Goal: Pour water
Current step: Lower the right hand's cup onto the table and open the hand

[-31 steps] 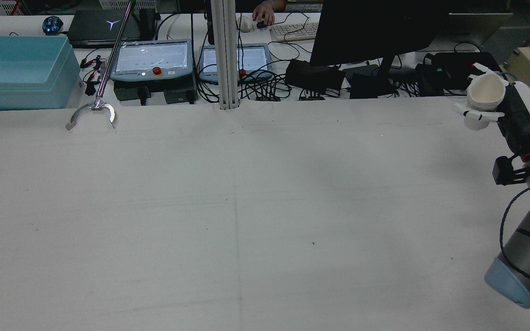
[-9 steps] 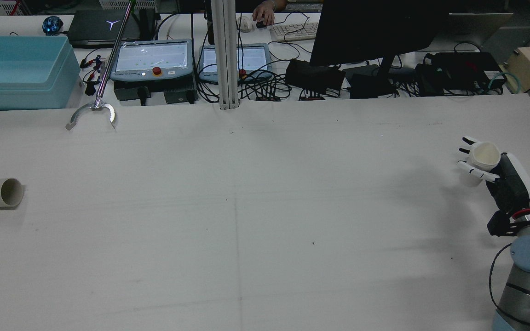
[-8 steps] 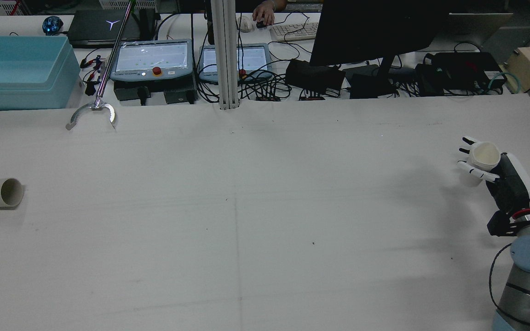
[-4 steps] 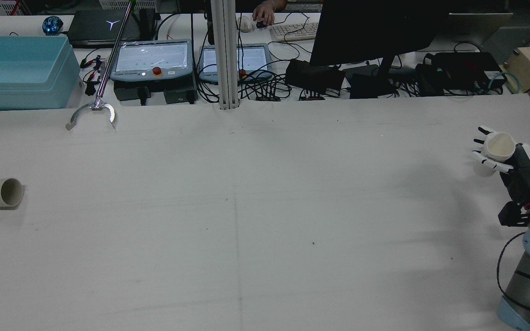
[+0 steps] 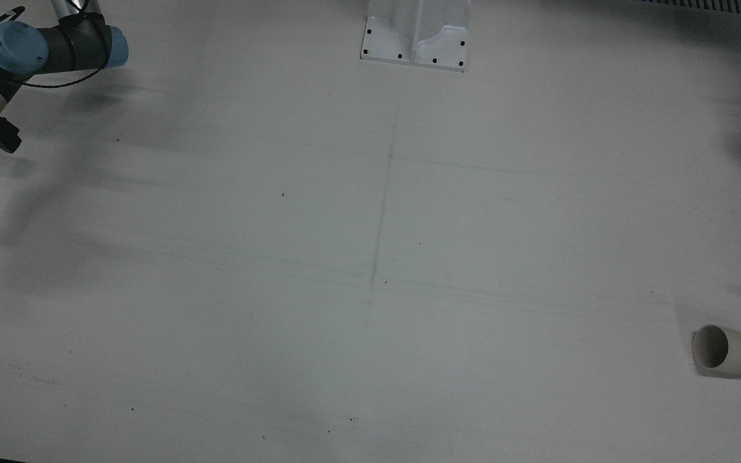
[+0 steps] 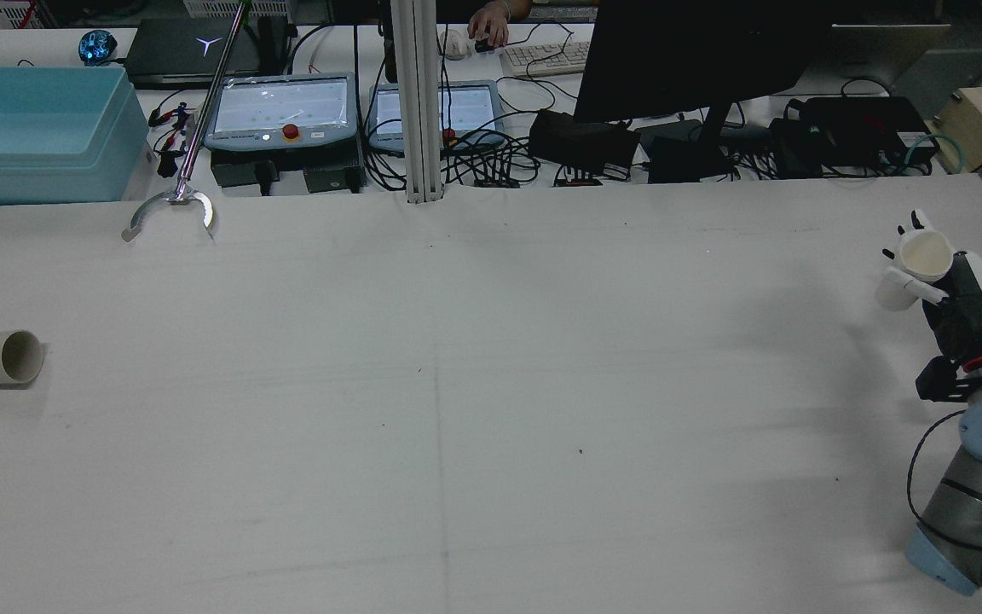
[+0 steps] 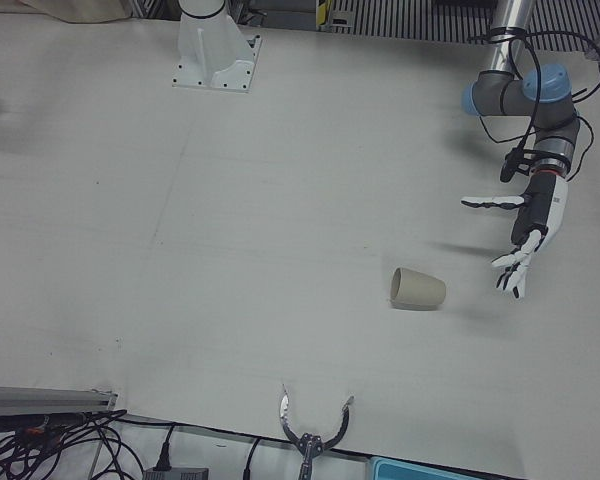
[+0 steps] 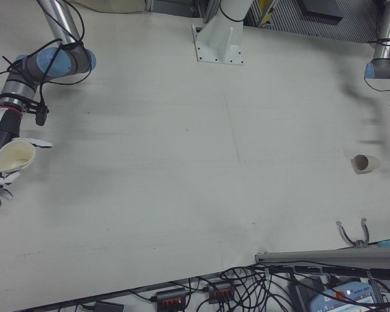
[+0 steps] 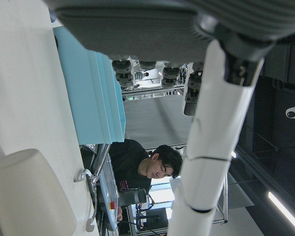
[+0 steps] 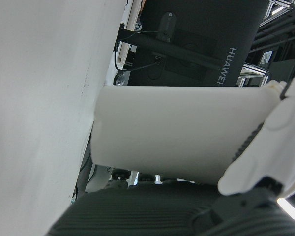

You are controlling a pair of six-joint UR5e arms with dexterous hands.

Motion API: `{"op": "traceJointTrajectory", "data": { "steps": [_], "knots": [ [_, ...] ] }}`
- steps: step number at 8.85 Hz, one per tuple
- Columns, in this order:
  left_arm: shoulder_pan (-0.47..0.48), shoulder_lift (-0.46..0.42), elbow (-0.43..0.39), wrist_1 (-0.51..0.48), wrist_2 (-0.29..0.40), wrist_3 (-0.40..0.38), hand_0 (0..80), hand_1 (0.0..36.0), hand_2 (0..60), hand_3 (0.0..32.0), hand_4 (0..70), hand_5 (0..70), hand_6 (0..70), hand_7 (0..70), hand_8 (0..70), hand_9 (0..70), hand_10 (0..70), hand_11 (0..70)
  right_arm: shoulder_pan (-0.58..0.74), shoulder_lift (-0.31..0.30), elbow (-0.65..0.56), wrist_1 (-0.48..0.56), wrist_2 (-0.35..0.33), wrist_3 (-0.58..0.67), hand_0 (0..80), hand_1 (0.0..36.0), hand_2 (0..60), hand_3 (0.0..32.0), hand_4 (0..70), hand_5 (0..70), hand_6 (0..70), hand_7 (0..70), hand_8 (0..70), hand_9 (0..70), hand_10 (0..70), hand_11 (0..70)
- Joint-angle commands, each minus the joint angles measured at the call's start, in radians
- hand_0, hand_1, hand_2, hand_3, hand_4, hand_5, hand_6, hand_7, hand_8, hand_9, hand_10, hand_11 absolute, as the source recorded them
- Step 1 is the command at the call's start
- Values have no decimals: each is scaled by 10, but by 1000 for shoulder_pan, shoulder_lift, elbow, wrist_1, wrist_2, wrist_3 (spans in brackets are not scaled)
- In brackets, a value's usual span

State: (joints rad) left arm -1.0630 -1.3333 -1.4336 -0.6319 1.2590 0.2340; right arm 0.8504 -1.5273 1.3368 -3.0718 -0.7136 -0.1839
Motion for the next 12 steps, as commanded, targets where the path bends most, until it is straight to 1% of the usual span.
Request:
{"op": "traceJointTrajectory", "data": {
  "steps": [1, 4, 5, 6, 7, 8, 9, 10, 11, 12],
  "knots": [
    [0, 0, 12, -15, -1, 2, 800, 277, 0, 0, 199, 185, 64, 87, 2, 3, 56, 115, -16, 1, -91, 56, 0, -3, 383, 72, 71, 0, 0, 0, 11, 18, 40, 82, 120, 185],
    [0, 2, 15, -22, -1, 2, 800, 277, 0, 0, 200, 188, 62, 86, 2, 3, 56, 115, -27, 2, -91, 58, 0, -3, 377, 68, 79, 0, 0, 0, 21, 24, 53, 100, 123, 188],
    [0, 15, 12, -26, -1, 2, 800, 278, 0, 0, 201, 187, 62, 84, 2, 2, 56, 114, -21, 1, -70, 56, 0, -3, 378, 68, 83, 0, 0, 0, 22, 26, 54, 101, 122, 187],
    [-2, 23, -5, -19, 2, -4, 800, 277, 0, 0, 202, 189, 61, 82, 2, 2, 56, 114, -1, -19, 41, 42, -4, -5, 379, 69, 84, 0, 2, 0, 24, 27, 56, 104, 123, 187],
    [-3, 25, -45, 21, 11, -10, 800, 280, 0, 0, 202, 193, 62, 84, 2, 2, 55, 113, 16, -104, 218, 3, -9, -29, 383, 71, 85, 0, 5, 0, 25, 28, 53, 100, 118, 181],
    [-3, 31, -130, 117, 14, -12, 800, 284, 0, 0, 202, 199, 67, 90, 3, 4, 55, 113, 19, -128, 336, -75, -50, -48, 397, 82, 91, 0, 7, 0, 24, 32, 36, 76, 100, 155],
    [9, 28, -216, 247, 26, -10, 800, 281, 0, 0, 196, 192, 80, 111, 10, 8, 58, 117, 16, -134, 411, -144, -70, -48, 430, 106, 110, 0, 20, 0, 30, 49, 13, 42, 70, 115],
    [-4, 28, -263, 314, 75, -9, 800, 267, 0, 0, 177, 159, 88, 129, 16, 19, 64, 127, 13, -154, 492, -190, -76, -48, 462, 137, 121, 0, 27, 0, 25, 51, 0, 5, 42, 78],
    [-8, 31, -280, 348, 101, -5, 791, 243, 0, 0, 182, 153, 96, 138, 28, 38, 68, 129, 33, -166, 556, -208, -110, -60, 475, 158, 121, 0, 27, 0, 17, 45, 0, 0, 24, 53],
    [-15, 58, -319, 368, 103, -4, 744, 214, 0, 0, 185, 147, 95, 139, 31, 40, 67, 127, 89, -160, 600, -208, -134, -89, 479, 167, 128, 0, 25, 0, 15, 41, 0, 0, 11, 35]
  ]
}}
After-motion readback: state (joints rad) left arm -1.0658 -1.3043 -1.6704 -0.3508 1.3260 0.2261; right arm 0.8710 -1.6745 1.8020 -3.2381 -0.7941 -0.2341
